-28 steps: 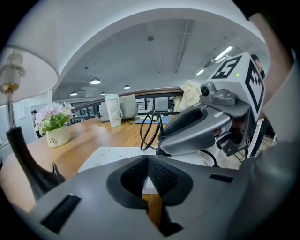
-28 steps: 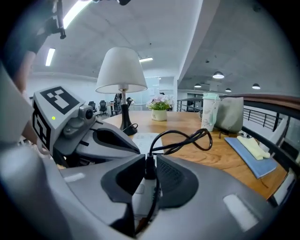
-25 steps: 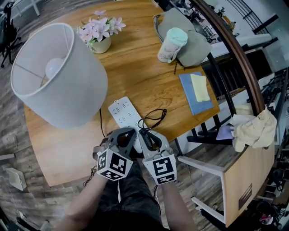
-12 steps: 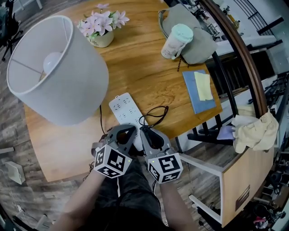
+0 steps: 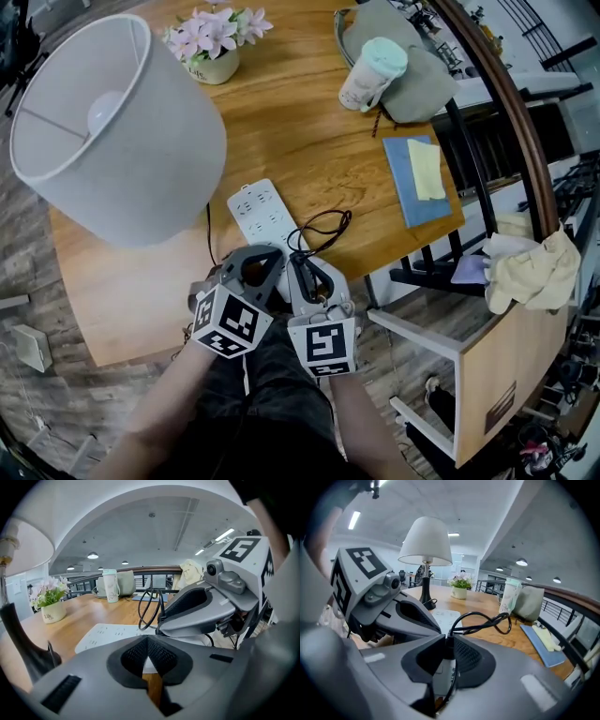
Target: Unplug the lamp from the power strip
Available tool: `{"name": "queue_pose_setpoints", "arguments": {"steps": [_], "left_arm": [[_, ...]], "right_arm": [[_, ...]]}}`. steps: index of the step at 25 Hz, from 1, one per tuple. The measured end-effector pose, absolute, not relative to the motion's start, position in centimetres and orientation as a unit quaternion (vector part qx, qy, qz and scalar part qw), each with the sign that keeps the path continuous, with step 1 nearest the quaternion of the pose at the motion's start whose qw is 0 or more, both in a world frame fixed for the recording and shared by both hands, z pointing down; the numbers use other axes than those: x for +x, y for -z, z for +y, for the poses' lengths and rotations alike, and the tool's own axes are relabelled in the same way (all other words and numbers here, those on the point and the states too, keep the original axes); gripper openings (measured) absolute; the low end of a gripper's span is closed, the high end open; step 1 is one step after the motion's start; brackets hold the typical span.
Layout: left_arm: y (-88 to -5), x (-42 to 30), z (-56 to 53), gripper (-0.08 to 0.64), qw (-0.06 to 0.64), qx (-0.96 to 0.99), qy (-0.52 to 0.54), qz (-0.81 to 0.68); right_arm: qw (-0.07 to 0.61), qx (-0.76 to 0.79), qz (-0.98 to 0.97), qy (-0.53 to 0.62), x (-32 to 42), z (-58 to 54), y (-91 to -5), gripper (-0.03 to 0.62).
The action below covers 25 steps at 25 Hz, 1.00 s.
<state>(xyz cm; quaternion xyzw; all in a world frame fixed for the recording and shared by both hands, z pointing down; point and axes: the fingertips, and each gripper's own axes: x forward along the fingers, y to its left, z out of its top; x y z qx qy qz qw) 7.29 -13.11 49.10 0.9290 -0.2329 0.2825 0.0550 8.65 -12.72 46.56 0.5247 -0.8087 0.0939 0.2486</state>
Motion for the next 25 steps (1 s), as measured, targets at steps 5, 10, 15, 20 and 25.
{"name": "queue_pose_setpoints", "arguments": {"steps": [5, 10, 15, 20, 25], "left_arm": [[-49.1, 7.3, -13.1, -0.005, 0.06, 0.928, -0.283, -0.233], [-49.1, 7.3, -13.2, -0.005, 0.063, 0.928, -0.28, -0.236], [-49.1, 7.3, -13.2, -0.005, 0.066, 0.928, -0.28, -0.237], [-49.2, 7.3, -13.2, -0.005, 0.068, 0.927, -0.281, -0.239], [-49.2, 7.3, -13.1, -0.005, 0.065, 0.926, -0.284, -0.24]], "right_arm": [[0.195, 0.525, -0.812, -0.163, 9.3, -12.5, -47.1, 0.066], [0.152, 0.53, -0.806, -0.213, 9.8, -12.7, -47.0, 0.066], [0.121, 0.535, -0.8, -0.244, 10.2, -12.8, -47.0, 0.066], [0.159, 0.541, -0.801, -0.201, 9.7, -12.7, -47.0, 0.066], [0.166, 0.534, -0.808, -0.188, 9.5, -12.5, -47.0, 0.066]]}}
